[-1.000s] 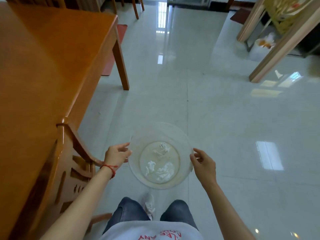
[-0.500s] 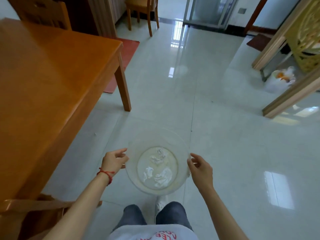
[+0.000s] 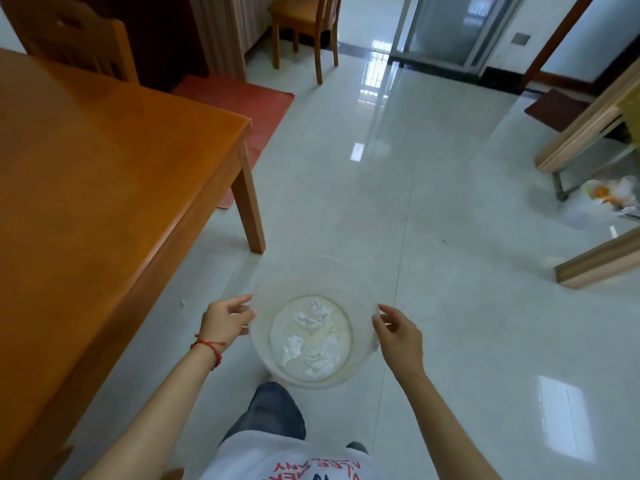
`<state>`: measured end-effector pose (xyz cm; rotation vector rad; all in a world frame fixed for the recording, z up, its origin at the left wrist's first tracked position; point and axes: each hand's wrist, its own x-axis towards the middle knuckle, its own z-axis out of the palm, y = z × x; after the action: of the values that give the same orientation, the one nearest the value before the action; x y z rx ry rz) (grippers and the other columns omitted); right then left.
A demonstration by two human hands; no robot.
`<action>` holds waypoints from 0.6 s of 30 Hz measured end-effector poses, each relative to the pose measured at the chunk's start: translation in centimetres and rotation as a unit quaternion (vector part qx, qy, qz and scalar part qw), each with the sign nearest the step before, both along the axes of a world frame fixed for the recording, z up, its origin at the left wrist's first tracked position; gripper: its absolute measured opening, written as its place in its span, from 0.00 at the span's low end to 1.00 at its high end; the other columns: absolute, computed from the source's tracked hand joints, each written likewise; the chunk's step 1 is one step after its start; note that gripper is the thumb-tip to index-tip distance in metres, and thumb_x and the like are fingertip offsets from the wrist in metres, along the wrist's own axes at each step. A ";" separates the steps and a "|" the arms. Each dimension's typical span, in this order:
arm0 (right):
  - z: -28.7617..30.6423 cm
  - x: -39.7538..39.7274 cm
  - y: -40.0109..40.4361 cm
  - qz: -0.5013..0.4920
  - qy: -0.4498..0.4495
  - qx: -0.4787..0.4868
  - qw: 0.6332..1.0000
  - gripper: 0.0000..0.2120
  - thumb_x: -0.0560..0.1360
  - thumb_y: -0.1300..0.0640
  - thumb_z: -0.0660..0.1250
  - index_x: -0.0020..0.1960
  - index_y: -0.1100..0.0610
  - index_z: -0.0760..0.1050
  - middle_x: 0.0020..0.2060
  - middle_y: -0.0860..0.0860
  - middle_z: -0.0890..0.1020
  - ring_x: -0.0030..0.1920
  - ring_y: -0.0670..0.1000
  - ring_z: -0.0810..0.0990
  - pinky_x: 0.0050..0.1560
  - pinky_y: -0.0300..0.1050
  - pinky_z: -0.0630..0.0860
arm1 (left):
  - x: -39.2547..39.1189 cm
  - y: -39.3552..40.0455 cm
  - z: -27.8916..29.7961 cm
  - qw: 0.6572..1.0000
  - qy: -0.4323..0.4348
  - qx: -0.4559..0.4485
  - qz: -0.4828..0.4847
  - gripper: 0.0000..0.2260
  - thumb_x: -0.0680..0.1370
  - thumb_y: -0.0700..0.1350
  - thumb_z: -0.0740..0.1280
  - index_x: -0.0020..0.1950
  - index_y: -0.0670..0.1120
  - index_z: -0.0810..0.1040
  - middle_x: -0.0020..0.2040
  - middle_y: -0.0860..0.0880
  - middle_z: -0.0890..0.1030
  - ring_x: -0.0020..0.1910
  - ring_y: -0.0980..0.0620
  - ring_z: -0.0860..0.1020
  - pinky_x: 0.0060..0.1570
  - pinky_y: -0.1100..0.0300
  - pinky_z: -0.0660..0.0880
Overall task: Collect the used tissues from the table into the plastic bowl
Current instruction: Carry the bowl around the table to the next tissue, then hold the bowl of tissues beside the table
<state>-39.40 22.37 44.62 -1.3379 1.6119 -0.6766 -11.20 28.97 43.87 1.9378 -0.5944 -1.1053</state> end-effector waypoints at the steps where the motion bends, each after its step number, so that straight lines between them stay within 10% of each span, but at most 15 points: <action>1: -0.3 1.0 -1.7 -0.002 0.001 0.002 1.000 0.11 0.73 0.54 0.66 0.55 0.52 0.77 0.39 0.43 0.81 0.36 0.34 0.78 0.32 0.23 0.71 | 1.0 -1.7 -0.2 1.000 0.000 0.002 0.000 0.18 0.71 0.34 0.68 0.62 0.38 0.74 0.43 0.46 0.78 0.44 0.44 0.78 0.39 0.58 0.76; 18: -6.5 12.0 -22.0 0.015 0.037 0.046 0.998 0.10 0.75 0.52 0.64 0.56 0.51 0.76 0.38 0.39 0.78 0.37 0.31 0.76 0.31 0.22 0.70 | 10.5 -21.7 -5.7 0.997 -0.029 0.064 0.010 0.19 0.72 0.37 0.69 0.63 0.40 0.73 0.49 0.47 0.76 0.46 0.48 0.75 0.40 0.63 0.74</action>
<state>-27.37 0.36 38.16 -1.3310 1.6584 -0.5327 -0.66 7.23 38.19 2.0888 -0.5455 -1.1004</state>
